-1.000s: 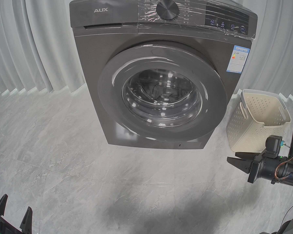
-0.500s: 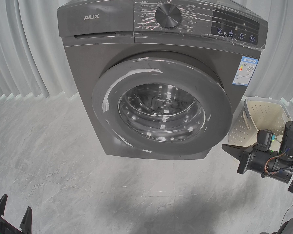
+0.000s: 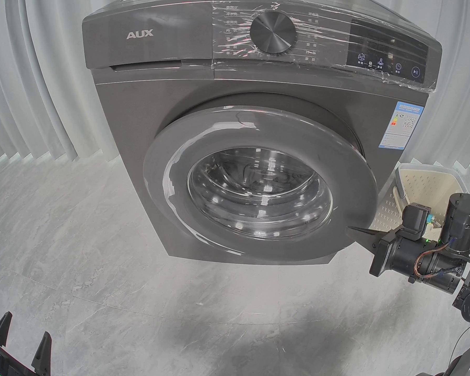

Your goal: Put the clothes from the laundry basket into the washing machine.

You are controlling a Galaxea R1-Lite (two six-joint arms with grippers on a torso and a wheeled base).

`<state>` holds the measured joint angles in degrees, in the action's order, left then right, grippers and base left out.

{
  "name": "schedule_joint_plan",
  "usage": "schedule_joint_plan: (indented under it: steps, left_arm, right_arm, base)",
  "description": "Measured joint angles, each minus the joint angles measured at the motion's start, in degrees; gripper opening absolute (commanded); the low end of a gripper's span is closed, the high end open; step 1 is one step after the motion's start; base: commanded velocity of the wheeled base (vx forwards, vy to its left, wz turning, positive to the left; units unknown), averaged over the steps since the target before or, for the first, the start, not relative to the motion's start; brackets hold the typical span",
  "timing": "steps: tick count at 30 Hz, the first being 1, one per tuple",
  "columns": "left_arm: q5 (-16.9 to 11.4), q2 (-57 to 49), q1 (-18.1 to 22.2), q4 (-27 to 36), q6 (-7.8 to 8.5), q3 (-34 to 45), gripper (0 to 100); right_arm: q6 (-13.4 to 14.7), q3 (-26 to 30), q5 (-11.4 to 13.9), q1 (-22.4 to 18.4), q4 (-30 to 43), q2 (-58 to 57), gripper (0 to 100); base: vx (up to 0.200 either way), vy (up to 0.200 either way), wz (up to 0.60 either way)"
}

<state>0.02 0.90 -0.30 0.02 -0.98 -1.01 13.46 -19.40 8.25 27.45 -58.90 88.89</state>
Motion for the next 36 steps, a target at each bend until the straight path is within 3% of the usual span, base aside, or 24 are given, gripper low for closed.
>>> schedule_joint_plan:
  steps: [6, 12, 19, 27, 31, 36]
  left_arm:
    - [0.05, 0.0, 0.0, -0.02, 0.13, 0.0, 100]
    - [-0.02, 0.0, 0.0, -0.02, 0.13, 0.0, 100]
    - [-0.02, 0.0, -0.02, 0.0, 0.11, 0.0, 100]
    - [-0.02, 0.02, -0.02, -0.02, 0.09, 0.0, 100]
    - [-0.02, 0.02, 0.0, -0.02, 0.05, 0.0, 100]
    - [-0.02, 0.02, -0.02, -0.02, 0.02, 0.0, 100]
  right_arm:
    - [0.02, -0.12, -0.45, 0.74, -0.05, 0.18, 0]
    - [0.13, -0.04, -0.93, 2.86, -0.24, 0.11, 0]
    - [0.0, -0.02, -1.28, 4.21, -5.3, 0.82, 0]
    - [-0.44, -0.44, -6.75, 4.46, -12.31, 3.83, 0]
    - [-0.77, -1.38, -11.67, 4.18, -15.24, 5.18, 0]
    - [-0.85, -2.4, -12.82, 3.85, -15.41, 6.0, 0]
  base:
    - [0.0, 0.0, 0.0]
    - [0.2, 0.0, 0.0]
    - [0.2, 0.0, 0.0]
    - [0.05, 0.0, 0.0]
    - [0.0, 0.0, 0.0]
    - [0.0, 0.0, 0.0]
